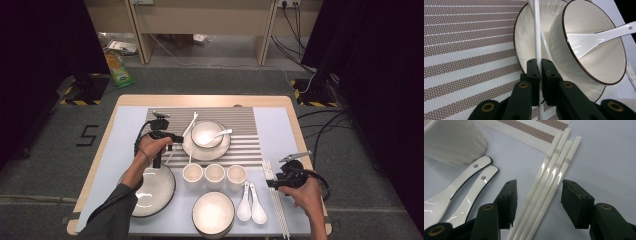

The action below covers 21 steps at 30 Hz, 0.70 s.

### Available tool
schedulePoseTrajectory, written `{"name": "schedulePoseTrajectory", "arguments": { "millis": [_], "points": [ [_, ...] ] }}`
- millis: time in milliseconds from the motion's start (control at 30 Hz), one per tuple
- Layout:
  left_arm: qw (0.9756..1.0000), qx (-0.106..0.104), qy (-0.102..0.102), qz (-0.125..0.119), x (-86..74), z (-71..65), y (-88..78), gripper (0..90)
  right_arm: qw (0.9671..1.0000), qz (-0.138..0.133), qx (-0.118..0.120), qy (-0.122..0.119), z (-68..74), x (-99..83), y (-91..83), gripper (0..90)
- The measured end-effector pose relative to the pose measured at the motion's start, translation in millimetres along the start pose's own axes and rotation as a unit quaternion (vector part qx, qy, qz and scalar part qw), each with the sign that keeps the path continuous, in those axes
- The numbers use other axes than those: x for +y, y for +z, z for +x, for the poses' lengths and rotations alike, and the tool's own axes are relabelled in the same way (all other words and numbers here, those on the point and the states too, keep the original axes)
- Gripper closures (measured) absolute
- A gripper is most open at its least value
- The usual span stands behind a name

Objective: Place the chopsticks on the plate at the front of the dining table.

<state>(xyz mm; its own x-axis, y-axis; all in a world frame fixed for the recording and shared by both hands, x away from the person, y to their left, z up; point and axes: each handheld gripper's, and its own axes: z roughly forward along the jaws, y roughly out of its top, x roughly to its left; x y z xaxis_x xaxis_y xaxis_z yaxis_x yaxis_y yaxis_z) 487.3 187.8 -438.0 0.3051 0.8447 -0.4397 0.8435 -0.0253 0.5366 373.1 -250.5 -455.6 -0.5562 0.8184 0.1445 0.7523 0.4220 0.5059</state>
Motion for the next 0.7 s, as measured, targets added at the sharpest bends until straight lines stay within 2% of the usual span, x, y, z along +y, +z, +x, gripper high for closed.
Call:
{"name": "schedulePoseTrajectory", "arguments": {
  "millis": [367,700],
  "points": [
    [0.9998,0.011,-0.012,-0.01,1.1,11.4,-13.0,84.4,1.0,-0.001,0.0,0.003,-0.6,-2.1,2.3,46.9],
    [0.9998,0.021,-0.002,0.0,-3.8,5.7,-1.8,84.3,1.0,0.0,0.002,0.004,-1.2,-3.8,2.0,46.9]
  ]
}}
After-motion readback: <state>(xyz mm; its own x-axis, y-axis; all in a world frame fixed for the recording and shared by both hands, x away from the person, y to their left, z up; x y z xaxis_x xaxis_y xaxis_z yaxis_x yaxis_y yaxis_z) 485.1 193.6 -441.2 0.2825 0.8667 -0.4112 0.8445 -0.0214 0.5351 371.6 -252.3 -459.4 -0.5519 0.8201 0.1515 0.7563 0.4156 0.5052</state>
